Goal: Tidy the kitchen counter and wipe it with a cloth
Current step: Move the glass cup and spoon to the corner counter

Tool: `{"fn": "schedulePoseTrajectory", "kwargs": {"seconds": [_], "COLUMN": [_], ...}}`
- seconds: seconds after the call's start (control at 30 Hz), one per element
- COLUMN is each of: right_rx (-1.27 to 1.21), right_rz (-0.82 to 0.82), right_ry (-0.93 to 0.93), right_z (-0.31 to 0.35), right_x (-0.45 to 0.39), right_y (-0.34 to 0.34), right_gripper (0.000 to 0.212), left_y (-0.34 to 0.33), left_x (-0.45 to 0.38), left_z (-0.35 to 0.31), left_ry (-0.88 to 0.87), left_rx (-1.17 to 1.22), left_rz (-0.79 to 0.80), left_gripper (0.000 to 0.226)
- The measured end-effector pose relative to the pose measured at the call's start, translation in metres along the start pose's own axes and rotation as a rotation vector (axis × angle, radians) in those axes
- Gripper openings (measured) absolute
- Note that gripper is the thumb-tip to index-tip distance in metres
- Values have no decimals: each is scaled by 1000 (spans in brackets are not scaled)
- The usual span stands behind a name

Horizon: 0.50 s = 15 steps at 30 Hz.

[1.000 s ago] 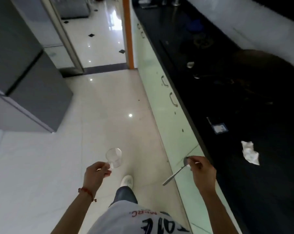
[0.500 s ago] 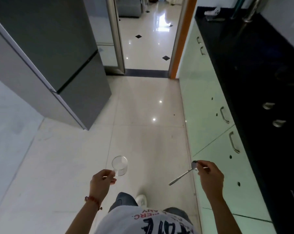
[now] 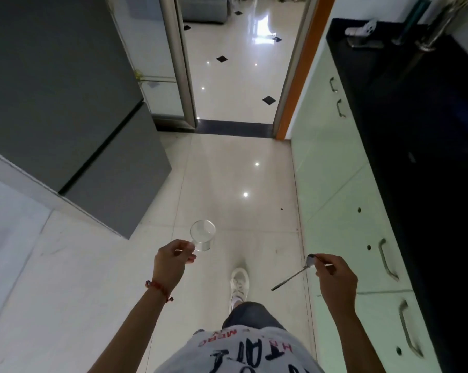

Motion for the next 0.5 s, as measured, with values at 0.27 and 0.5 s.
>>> {"fn": "schedulePoseTrajectory", "kwargs": {"seconds": [0.27, 0.5], "right_rx": [-4, -1], "right_rz": [99, 77], "right_ry": [104, 158], "right_z": [95, 146], "right_x": [-165, -280], "right_y": [-76, -137], "right_gripper": [7, 5], "left_y": [1, -6], "left_x": [-117, -223], "left_z": [-64, -91], "left_ry": [43, 138], "left_rx": [-56, 12], "left_rz": [-91, -120], "left_gripper": [12, 13]}}
Point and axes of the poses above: each hand's wrist, its own x-axis away from the middle knuckle, its own y-axis out of the back of the hand, z = x × y, the point moved 2 cm from there along -x, towards the middle knuckle, and after that the axes turned 9 degrees about -x, right-handed, at the moved point
